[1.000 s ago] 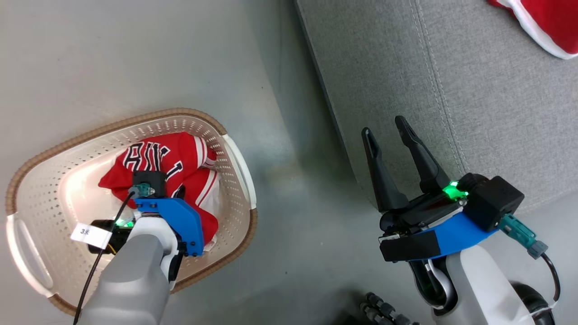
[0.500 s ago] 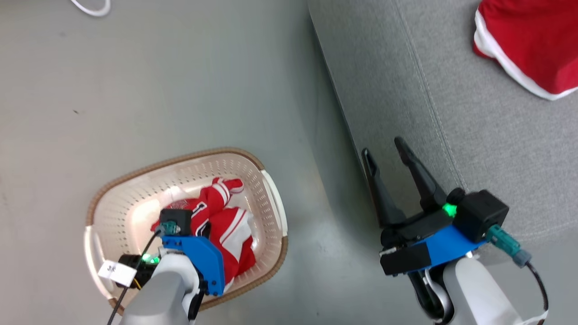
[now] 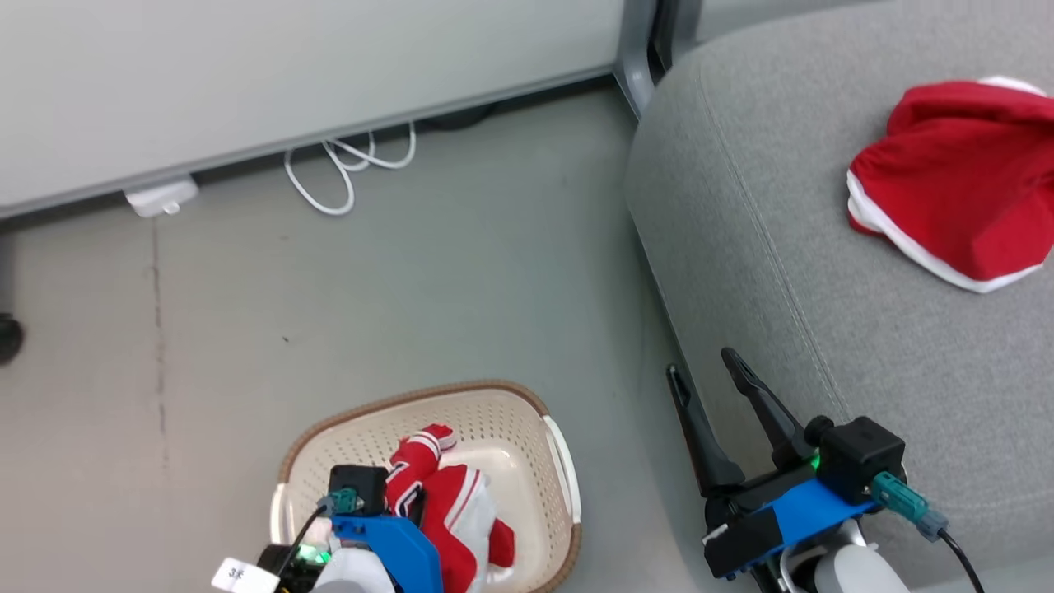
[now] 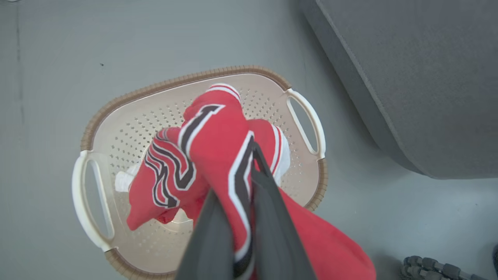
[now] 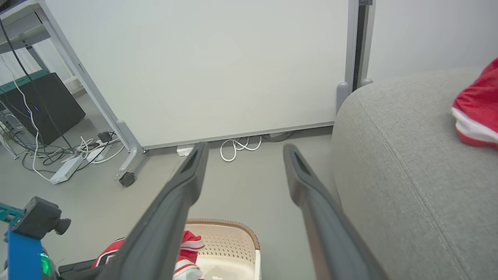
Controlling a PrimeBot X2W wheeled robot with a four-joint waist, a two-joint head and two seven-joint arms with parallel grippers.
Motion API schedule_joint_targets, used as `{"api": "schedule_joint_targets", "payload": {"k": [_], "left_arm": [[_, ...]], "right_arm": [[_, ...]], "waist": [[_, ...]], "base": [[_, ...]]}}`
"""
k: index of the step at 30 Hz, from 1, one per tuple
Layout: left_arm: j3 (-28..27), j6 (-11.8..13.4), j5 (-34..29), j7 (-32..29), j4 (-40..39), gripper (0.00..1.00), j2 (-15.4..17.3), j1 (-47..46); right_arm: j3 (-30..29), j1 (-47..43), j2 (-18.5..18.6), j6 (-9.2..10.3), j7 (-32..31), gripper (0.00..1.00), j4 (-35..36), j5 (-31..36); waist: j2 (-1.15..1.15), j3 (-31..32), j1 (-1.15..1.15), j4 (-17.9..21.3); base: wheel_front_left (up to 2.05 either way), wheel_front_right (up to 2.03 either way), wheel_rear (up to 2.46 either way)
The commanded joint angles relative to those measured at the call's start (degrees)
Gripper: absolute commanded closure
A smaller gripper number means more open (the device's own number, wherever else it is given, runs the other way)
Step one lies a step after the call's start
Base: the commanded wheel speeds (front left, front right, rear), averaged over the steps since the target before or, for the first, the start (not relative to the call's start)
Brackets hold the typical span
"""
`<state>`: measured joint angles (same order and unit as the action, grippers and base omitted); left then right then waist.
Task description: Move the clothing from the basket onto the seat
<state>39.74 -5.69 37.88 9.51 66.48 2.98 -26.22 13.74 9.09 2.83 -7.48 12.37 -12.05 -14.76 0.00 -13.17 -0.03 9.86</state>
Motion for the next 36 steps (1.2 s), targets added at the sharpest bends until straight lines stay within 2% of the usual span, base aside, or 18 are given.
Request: {"api": "schedule_joint_targets", "payload": {"k": [1, 13, 28, 36], "left_arm": [[0.7, -0.2, 0.8, 0.2, -0.8, 1.00, -0.1, 1.5], [5.6, 0.5, 4.3, 3.5, -7.2, 1.00, -0.1, 2.9], [11.9, 0.5, 6.0, 4.7, -15.1, 1.00, -0.1, -4.6], [16.1, 1.9, 8.2, 3.9, -20.0, 1.00, -0.1, -9.7]], "right_arm": [[-0.3, -1.9, 0.1, -0.03, -0.5, 0.00, -0.1, 0.3], [-0.9, -7.7, 0.1, -0.03, -3.9, 0.00, 3.3, 0.6], [-1.6, -10.0, 0.1, -0.03, -5.6, 0.00, 5.2, 0.5], [-1.8, -10.9, 0.1, -0.03, -5.9, 0.00, 5.3, 0.1]], "waist": [[0.00, 5.3, 0.03, -2.5], [0.00, 12.6, 0.03, -5.5], [0.00, 14.4, 0.03, -8.9], [0.00, 15.0, 0.03, -10.5]], "base": [[0.00, 0.00, 0.00], [0.00, 0.00, 0.00], [0.00, 0.00, 0.00], [0.00, 0.00, 0.00]]}}
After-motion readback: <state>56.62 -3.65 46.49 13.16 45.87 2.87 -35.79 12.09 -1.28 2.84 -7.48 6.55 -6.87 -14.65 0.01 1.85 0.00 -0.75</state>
